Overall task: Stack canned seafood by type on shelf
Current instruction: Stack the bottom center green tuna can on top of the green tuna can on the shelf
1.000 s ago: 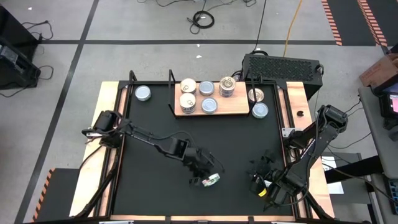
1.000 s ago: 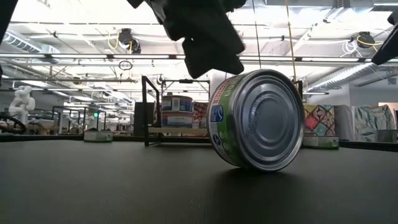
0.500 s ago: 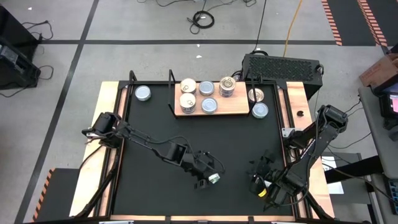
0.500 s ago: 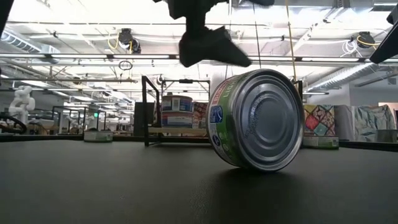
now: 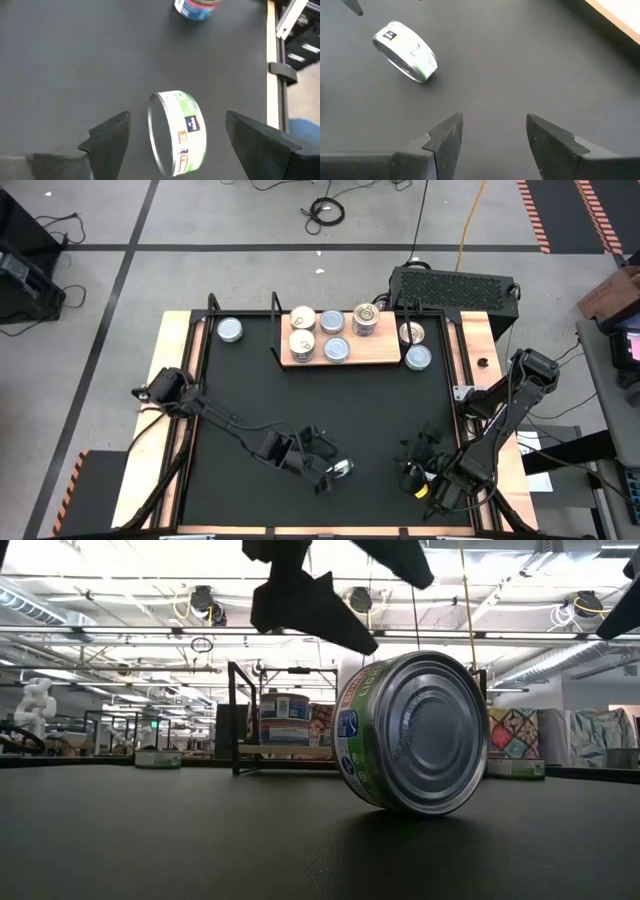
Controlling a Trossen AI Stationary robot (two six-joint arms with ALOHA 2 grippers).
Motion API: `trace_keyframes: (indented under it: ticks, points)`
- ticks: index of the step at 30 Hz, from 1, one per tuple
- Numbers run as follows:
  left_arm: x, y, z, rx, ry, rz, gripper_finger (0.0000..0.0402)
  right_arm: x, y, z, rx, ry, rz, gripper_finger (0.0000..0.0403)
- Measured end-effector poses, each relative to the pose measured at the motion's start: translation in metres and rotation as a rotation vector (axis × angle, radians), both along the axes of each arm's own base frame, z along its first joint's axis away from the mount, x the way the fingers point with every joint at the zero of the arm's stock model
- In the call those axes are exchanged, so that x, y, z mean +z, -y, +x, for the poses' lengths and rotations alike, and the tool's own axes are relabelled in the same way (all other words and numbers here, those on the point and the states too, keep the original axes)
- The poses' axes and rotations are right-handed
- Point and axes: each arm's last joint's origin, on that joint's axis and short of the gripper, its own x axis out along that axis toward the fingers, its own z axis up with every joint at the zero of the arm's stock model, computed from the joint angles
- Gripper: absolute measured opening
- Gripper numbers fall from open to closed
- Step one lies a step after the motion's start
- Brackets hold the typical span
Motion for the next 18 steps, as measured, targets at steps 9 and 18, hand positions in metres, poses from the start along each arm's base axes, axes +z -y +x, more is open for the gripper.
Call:
trace_keyframes:
  ticks: [9,18]
  points:
    - [-0.011,0.016,0.003,0.007,0.052,0.029,0.0325,0.0,-0.002,0.001,0.0,0.013,0.017,0.0212]
    - [-0.032,0.018,0.007,0.009,0.01,0.047,0.0325,0.0,-0.002,0.002,0.001,0.017,0.02,0.0212]
